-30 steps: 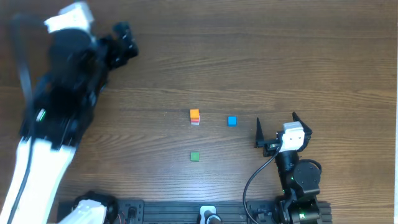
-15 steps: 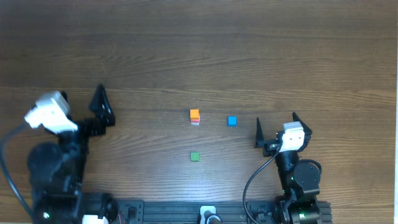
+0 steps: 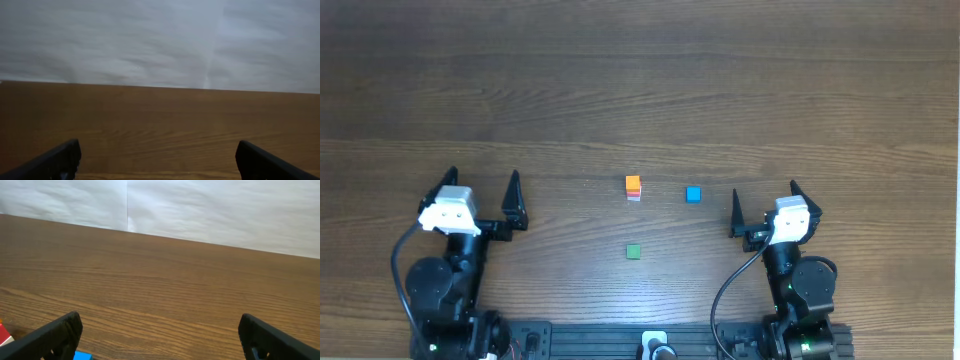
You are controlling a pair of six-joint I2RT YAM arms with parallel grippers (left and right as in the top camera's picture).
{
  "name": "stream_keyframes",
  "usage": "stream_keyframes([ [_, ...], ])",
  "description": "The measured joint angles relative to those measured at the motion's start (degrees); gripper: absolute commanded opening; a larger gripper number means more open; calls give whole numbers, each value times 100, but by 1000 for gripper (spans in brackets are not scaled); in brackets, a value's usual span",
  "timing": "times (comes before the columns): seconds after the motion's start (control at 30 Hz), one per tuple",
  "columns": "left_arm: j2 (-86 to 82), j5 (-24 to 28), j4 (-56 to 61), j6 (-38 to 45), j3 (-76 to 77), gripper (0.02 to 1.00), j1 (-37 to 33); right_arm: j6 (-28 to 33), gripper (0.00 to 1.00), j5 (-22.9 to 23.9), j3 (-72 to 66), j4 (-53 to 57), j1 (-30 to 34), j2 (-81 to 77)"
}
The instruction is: Stack Cubes
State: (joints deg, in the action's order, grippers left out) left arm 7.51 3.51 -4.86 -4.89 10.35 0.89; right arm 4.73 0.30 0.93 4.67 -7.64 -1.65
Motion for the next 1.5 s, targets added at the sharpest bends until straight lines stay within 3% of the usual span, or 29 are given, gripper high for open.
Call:
stream_keyframes([
  [0.43, -669, 236, 7, 85, -686, 1000, -365, -2, 991, 0, 0, 2, 0, 0],
  [1.5, -682, 275, 83, 59, -951, 1000, -365, -2, 993, 0, 0, -24, 0, 0],
])
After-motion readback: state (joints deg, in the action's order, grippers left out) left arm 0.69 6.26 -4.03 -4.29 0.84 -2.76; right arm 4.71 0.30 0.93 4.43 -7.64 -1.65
